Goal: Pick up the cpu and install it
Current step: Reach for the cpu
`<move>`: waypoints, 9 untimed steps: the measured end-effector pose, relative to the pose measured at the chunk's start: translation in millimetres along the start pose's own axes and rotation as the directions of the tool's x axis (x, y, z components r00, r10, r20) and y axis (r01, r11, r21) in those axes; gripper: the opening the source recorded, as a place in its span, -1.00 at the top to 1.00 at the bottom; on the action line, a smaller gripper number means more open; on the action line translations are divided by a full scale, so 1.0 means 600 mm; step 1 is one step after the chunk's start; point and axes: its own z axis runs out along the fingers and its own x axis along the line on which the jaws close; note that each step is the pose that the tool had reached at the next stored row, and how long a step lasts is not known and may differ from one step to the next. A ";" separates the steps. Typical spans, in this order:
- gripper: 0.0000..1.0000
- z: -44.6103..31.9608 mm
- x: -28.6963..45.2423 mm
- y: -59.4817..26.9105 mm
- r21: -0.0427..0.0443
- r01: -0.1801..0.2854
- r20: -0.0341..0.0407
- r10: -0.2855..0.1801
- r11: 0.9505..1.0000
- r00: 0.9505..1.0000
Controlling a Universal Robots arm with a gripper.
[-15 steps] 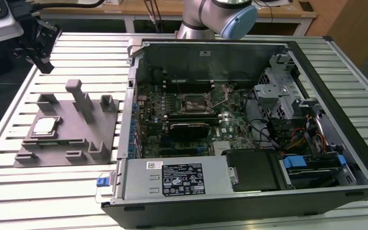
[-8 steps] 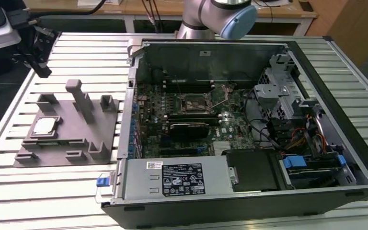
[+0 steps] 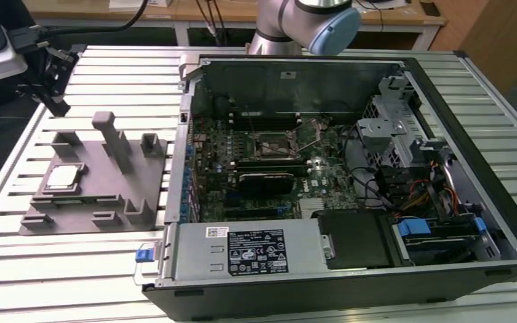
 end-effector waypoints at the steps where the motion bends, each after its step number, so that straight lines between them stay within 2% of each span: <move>1: 0.79 0.003 0.002 0.000 0.000 0.000 0.000 0.000 1.000 1.000; 9: 0.79 0.026 0.016 0.000 0.000 0.000 0.000 0.000 1.000 1.000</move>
